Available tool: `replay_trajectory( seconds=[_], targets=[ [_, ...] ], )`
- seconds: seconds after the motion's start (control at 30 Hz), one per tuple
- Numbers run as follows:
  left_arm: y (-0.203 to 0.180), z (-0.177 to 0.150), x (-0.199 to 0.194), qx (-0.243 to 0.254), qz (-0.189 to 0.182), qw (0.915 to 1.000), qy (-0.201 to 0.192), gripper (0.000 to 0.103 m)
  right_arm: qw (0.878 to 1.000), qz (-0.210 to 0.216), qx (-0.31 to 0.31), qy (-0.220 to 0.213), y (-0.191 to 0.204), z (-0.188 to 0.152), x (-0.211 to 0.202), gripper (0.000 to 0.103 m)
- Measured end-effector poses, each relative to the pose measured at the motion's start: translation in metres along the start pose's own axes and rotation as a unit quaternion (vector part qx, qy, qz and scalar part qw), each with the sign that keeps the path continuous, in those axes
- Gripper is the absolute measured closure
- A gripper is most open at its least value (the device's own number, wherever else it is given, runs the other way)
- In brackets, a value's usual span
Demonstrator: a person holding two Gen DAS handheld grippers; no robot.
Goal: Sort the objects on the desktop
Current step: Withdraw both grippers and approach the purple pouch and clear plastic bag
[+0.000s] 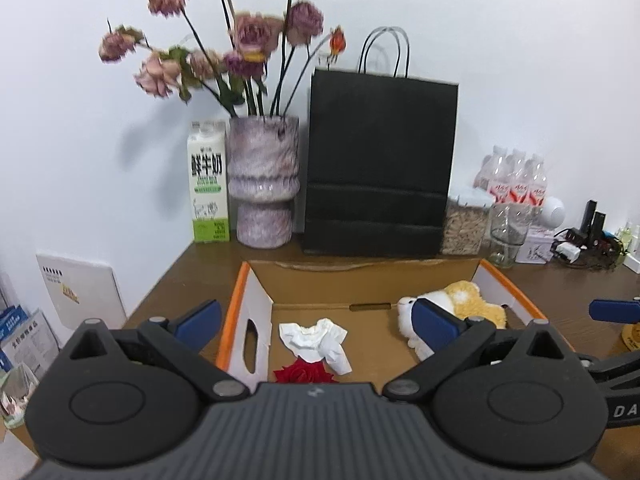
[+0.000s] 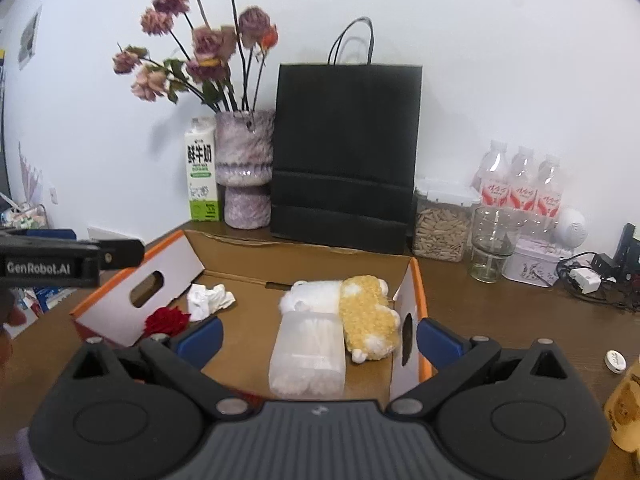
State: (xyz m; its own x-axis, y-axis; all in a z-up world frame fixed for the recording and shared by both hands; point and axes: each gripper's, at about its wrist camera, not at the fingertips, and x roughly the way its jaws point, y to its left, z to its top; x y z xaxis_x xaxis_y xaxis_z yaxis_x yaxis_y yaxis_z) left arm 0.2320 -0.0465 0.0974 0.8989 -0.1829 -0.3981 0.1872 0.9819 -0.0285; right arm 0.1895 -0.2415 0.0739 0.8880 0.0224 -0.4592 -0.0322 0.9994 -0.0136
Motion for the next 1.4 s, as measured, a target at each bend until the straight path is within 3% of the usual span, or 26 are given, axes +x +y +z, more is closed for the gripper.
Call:
replay_trajectory(
  seconds=[0.33, 0.57, 0.93, 1.4],
  targets=[
    [0.020, -0.022, -0.072, -0.001, -0.004, 0.9993, -0.037, 0.000, 1.000, 0.015, 0.011, -0.015, 0.003, -0.043, -0.067, 0.000],
    [0.031, -0.065, -0.104, -0.006, 0.009, 0.9998, -0.019, 0.000, 1.000, 0.017, 0.016, -0.010, 0.014, -0.080, -0.102, 0.000],
    [0.044, -0.126, -0.122, -0.025, 0.014, 0.9981, 0.055, 0.000, 0.999, 0.019, 0.015, 0.046, 0.035, -0.131, -0.109, 0.000],
    [0.027, -0.131, -0.114, -0.010, -0.020, 0.9975, 0.068, 0.000, 0.997, 0.024, 0.013, 0.067, 0.041, -0.134, -0.100, 0.000]
  ],
)
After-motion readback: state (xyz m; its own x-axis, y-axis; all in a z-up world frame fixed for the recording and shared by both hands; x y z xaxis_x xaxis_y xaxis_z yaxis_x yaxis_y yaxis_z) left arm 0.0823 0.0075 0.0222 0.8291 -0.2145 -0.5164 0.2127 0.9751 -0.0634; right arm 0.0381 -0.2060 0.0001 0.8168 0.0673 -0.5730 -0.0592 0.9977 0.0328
